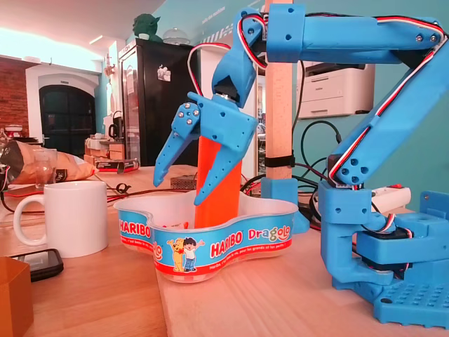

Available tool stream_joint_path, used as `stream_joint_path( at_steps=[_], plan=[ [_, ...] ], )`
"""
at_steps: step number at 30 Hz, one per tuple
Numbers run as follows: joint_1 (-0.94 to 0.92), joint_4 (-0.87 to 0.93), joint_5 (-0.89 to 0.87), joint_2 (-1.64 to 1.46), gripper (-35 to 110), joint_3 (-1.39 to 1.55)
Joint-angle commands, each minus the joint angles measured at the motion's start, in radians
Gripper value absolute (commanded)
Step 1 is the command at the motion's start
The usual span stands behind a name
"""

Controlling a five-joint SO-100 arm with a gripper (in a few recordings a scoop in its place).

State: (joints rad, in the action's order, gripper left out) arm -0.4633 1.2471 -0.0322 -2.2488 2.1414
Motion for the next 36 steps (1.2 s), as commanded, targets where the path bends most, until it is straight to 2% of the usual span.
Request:
stream_joint_path(
  at_steps=[1, 6, 14, 36],
  plan=[
    [-0.017, 0.006, 0.103, -0.017, 27, -0.005],
    [-0.086, 0.006, 0.236, -0.015, 27, 0.003],
    [-0.163, 0.005, 0.311, -0.009, 27, 0.086],
    [-0.183, -0.003, 0.321, 0.152, 27, 0.032]
  ],
)
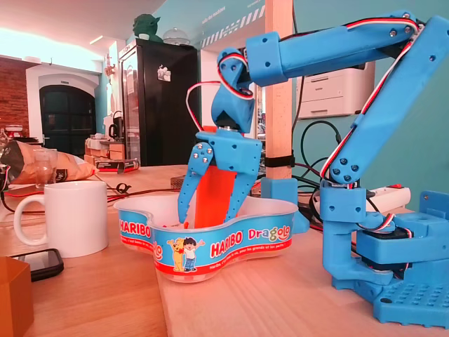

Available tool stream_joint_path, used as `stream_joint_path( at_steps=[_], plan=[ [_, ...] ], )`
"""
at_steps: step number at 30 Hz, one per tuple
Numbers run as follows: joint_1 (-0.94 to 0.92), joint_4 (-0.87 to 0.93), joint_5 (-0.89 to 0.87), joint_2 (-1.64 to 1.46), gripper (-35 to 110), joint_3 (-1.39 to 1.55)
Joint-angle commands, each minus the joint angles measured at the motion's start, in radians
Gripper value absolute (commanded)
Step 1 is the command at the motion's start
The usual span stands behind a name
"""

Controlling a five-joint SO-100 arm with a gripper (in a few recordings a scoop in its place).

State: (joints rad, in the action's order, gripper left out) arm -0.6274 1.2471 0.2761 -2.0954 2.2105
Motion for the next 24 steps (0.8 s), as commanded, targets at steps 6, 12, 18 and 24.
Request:
stream_joint_path(
  at_steps=[6, 12, 18, 24],
  plan=[
    [-0.018, -0.13, 0.015, 0.037, 27, -0.023],
    [-0.018, -0.152, 0.015, 0.041, 27, -0.017],
    [-0.018, -0.164, 0.014, 0.048, 27, -0.015],
    [-0.02, -0.164, 0.014, 0.051, 27, 0.003]
  ],
)
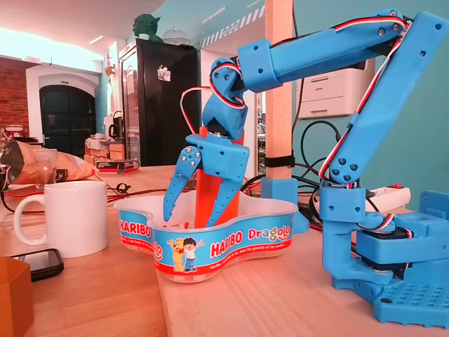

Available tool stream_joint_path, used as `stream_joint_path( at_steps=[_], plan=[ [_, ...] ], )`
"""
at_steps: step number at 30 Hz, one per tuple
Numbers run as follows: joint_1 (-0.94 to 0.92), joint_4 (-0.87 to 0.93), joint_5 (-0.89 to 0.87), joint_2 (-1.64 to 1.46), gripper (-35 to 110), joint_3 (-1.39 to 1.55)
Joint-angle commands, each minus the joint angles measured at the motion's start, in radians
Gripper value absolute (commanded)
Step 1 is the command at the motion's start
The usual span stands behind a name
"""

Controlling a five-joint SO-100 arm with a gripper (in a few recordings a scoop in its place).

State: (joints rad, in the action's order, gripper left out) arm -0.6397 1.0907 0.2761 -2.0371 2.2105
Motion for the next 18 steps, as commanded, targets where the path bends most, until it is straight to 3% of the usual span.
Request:
stream_joint_path(
  at_steps=[1, 18],
  plan=[
    [-0.008, -0.008, 0.014, -0.008, 27, 0.015],
    [-0.009, -0.009, 0.012, 0.051, 27, 0.038]
  ],
)
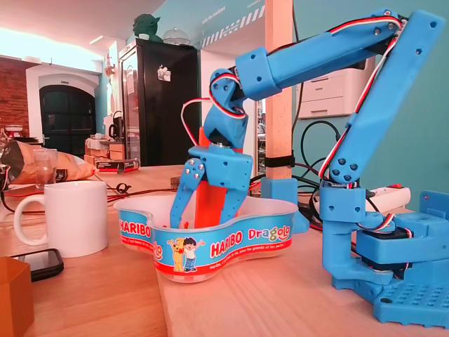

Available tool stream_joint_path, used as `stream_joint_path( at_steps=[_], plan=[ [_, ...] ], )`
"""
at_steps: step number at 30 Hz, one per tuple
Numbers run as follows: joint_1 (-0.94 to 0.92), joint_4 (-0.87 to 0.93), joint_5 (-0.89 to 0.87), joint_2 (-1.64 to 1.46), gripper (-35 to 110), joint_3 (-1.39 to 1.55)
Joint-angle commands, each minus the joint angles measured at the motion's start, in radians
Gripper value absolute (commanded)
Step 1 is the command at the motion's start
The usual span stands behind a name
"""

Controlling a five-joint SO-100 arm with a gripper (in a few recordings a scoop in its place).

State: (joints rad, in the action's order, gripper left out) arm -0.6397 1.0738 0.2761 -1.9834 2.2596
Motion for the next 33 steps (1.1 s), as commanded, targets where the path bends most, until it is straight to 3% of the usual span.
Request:
stream_joint_path(
  at_steps=[1, 33],
  plan=[
    [-0.009, 0.008, 0.012, 0.002, 27, -0.014],
    [-0.094, 0.006, 0.002, 0.018, 27, -0.021]
  ],
)
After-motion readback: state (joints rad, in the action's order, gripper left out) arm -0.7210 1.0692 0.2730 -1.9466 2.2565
